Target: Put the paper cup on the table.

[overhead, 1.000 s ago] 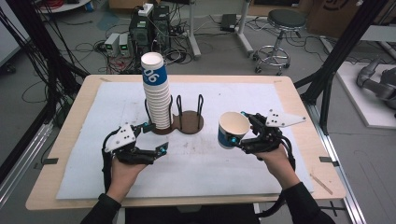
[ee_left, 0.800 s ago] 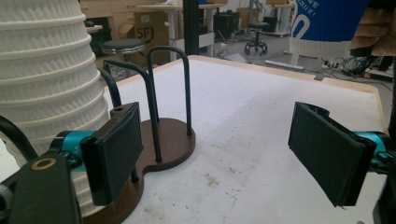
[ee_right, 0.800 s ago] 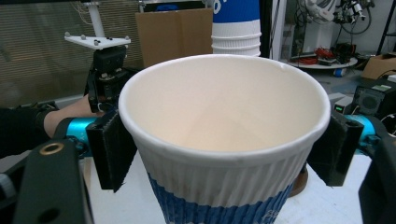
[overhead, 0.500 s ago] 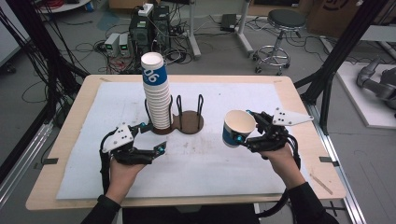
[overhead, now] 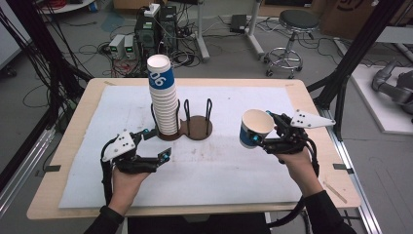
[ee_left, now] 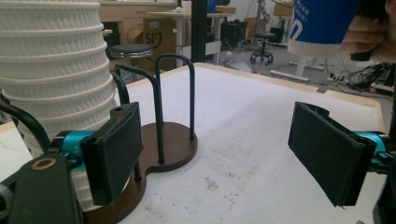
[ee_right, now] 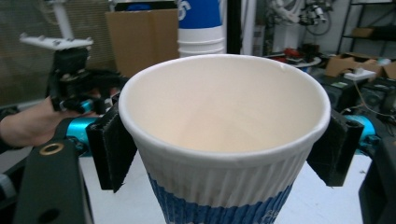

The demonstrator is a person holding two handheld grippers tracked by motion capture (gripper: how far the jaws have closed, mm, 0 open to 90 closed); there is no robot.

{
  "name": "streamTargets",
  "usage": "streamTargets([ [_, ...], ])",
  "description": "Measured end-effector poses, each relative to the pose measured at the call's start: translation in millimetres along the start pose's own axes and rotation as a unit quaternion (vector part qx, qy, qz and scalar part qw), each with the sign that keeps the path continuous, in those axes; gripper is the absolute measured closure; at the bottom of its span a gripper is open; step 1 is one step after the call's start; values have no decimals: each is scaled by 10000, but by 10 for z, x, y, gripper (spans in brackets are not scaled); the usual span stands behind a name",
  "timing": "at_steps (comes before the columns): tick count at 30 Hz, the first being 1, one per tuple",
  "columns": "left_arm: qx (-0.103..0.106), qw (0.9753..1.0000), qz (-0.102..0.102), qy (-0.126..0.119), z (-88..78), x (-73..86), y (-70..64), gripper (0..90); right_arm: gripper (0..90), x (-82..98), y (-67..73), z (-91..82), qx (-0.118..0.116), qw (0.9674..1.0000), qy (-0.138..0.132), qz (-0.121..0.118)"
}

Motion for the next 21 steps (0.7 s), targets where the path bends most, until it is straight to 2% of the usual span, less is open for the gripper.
streamTargets([
  [3, 117, 9999, -95, 26, 15, 33, 3, 178, 213, 1, -18, -8, 71, 10000, -1, -5],
  [8, 155, 9998, -96, 97, 22, 84, 6, 178, 214, 1, -62, -16, 158, 9999, -10, -40],
  [14, 131, 9998, -108, 85, 19, 89, 19, 178, 215, 5, -120, -8, 249, 9996, 62, -129],
  [21, 152, 9997, -75, 153, 42, 92, -6, 178, 216, -9, -220, -26, 374, 9992, 114, -93],
])
Point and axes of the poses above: each handheld gripper's, and its own axes: z roughly forward along the jaws, x roughly out of its underside, y roughly to its left, the point moved 5 cm from there along z, roughly forward along the jaws, and after that the axes turned 4 degrees about y, right-handed, at the moved point
